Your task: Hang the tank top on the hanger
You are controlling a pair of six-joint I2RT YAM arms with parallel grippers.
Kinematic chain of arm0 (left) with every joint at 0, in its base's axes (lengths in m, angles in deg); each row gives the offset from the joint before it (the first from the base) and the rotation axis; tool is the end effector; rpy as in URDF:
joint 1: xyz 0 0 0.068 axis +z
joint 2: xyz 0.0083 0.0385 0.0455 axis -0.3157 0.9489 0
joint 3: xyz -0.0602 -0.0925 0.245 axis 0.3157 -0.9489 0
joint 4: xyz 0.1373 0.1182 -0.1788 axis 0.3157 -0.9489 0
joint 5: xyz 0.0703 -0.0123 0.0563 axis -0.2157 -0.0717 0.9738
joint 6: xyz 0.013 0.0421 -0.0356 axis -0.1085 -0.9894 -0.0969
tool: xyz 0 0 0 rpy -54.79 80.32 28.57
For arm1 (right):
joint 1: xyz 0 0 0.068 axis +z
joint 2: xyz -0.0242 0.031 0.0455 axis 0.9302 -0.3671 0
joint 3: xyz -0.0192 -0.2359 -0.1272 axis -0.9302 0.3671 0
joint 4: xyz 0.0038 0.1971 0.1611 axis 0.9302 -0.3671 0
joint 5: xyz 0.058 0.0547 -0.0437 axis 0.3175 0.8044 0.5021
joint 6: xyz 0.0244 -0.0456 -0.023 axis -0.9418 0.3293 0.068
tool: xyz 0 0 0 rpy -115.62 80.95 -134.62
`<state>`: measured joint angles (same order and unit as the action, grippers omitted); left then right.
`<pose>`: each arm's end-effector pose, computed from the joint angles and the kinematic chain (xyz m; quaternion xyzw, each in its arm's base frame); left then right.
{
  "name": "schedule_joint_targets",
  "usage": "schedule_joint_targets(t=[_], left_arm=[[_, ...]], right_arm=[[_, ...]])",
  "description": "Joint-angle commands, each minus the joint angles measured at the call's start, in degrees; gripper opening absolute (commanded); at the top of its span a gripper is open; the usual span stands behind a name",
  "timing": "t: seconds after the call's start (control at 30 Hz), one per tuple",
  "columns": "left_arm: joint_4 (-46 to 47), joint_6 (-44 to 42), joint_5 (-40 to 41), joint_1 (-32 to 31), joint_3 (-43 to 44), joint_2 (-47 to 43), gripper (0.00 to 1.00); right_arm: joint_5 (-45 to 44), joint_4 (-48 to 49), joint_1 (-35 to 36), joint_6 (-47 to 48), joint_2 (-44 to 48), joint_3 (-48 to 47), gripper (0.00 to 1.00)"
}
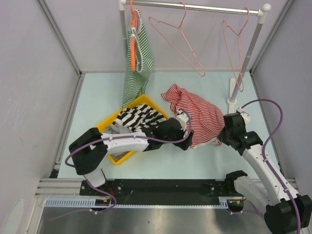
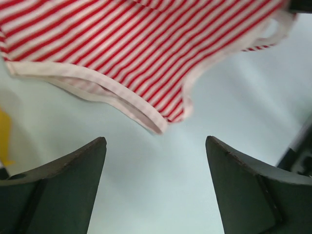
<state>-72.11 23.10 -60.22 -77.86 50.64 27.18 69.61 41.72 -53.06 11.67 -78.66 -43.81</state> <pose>0.1921 -0.3191 0.2077 0.2893 0.8401 -0.2624 0.3764 0.1589 0.0326 0.2477 0.2425 0.9084 0.0299 0.3392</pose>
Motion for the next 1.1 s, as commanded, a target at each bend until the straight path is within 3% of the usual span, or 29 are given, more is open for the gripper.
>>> schedule_joint_targets(t=[0.0, 0.33, 0.7, 0.8, 0.83, 0.87, 0.93, 1.07], left_arm=[[9.0, 8.0, -2.8, 0.0, -5.3, -3.9, 0.87], [14.3, 10.4, -7.4, 0.0, -3.4, 5.6, 0.72], [19.1, 11.2, -8.9, 0.0, -0.2, 12.3, 0.63], [18.6, 10.9, -9.7, -0.1, 2.3, 15.3, 0.52], [18.6, 11.1, -9.5, 0.0, 2.7, 16.2, 0.44], [18.8, 11.1, -9.5, 0.0, 2.9, 16.4, 0.33], [19.3, 9.7, -8.2, 0.0, 2.4, 15.5, 0.00], [12.4, 4.8, 0.5, 1.3, 0.1, 3.0, 0.00]], right_arm=[[2.2, 4.4, 0.2, 0.4, -0.5, 0.7, 0.00], [2.3, 4.3, 1.0, 0.0, 0.9, 1.9, 0.00], [3.1, 4.9, 1.2, 0.0, 1.6, 3.4, 0.00], [3.0, 4.9, 1.2, 0.1, 1.5, 3.5, 0.00], [3.1, 5.0, 1.2, 0.2, 1.5, 3.6, 0.00], [3.1, 5.1, 1.3, 0.3, 1.6, 3.7, 0.00], [3.5, 5.2, 1.4, 0.4, 1.8, 3.8, 0.00], [4.0, 6.0, 1.6, 0.7, 2.0, 4.8, 0.00]])
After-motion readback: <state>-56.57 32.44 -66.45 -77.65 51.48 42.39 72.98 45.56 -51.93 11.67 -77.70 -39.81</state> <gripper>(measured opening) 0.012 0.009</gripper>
